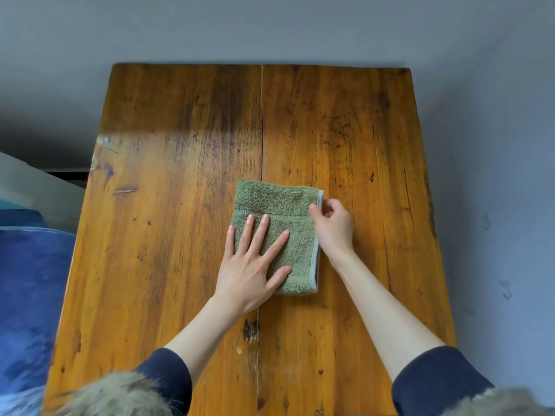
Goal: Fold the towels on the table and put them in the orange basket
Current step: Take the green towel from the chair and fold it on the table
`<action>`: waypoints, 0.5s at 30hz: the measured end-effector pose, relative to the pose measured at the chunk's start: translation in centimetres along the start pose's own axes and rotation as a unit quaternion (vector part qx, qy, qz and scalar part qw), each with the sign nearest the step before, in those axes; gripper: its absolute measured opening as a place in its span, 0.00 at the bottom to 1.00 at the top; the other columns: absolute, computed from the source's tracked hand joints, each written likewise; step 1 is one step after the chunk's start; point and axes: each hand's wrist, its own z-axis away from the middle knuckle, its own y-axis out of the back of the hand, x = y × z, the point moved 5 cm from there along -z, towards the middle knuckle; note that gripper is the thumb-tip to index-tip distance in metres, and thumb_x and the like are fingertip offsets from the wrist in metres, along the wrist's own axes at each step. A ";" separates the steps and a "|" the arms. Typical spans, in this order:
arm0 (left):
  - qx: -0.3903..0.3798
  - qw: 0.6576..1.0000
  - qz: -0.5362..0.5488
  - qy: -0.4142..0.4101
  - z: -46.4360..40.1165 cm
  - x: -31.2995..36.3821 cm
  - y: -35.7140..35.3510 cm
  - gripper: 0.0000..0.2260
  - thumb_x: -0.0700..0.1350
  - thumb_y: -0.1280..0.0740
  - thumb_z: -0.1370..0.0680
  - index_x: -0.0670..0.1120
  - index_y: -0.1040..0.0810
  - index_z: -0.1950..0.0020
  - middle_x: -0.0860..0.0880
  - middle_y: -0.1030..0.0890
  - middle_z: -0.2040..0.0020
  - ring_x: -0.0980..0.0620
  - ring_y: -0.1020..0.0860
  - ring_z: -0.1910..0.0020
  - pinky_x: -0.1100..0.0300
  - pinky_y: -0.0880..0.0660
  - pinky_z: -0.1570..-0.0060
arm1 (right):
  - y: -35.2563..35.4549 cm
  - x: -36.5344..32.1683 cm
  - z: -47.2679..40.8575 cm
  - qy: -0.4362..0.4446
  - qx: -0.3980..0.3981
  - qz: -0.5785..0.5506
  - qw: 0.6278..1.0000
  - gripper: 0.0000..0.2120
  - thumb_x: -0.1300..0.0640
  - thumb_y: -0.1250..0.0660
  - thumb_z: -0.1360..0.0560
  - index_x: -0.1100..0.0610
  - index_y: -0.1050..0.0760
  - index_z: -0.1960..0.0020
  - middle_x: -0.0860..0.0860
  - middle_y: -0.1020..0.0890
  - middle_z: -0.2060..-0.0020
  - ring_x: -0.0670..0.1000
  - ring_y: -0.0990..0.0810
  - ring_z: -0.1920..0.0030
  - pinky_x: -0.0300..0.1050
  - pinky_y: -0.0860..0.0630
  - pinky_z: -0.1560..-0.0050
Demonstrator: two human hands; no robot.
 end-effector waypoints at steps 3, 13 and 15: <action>0.001 1.000 0.001 0.003 0.0 0.1 0.0 0.29 0.67 0.53 0.24 0.58 0.50 0.24 0.45 0.50 0.23 0.41 0.54 0.24 0.38 0.55 0.28 | 0.3 -0.7 1.2 0.110 0.102 0.176 0.973 0.14 0.54 0.37 0.23 0.56 0.29 0.39 0.54 0.26 0.43 0.55 0.28 0.43 0.50 0.31 0.44; 0.066 0.996 0.053 -0.013 -4.4 -3.9 2.3 0.25 0.52 0.48 0.23 0.53 0.42 0.25 0.43 0.47 0.23 0.42 0.53 0.24 0.41 0.53 0.28 | -2.9 -0.6 3.2 0.362 0.018 0.358 0.861 0.25 0.54 0.46 0.20 0.62 0.43 0.26 0.59 0.42 0.26 0.56 0.47 0.25 0.57 0.49 0.26; 0.041 0.998 0.048 -0.005 -4.7 -4.1 1.3 0.25 0.58 0.50 0.22 0.56 0.45 0.24 0.46 0.51 0.22 0.44 0.56 0.24 0.41 0.53 0.27 | -3.0 0.3 2.3 0.329 -0.004 0.365 0.871 0.27 0.51 0.50 0.20 0.62 0.47 0.25 0.57 0.46 0.25 0.54 0.51 0.24 0.56 0.51 0.25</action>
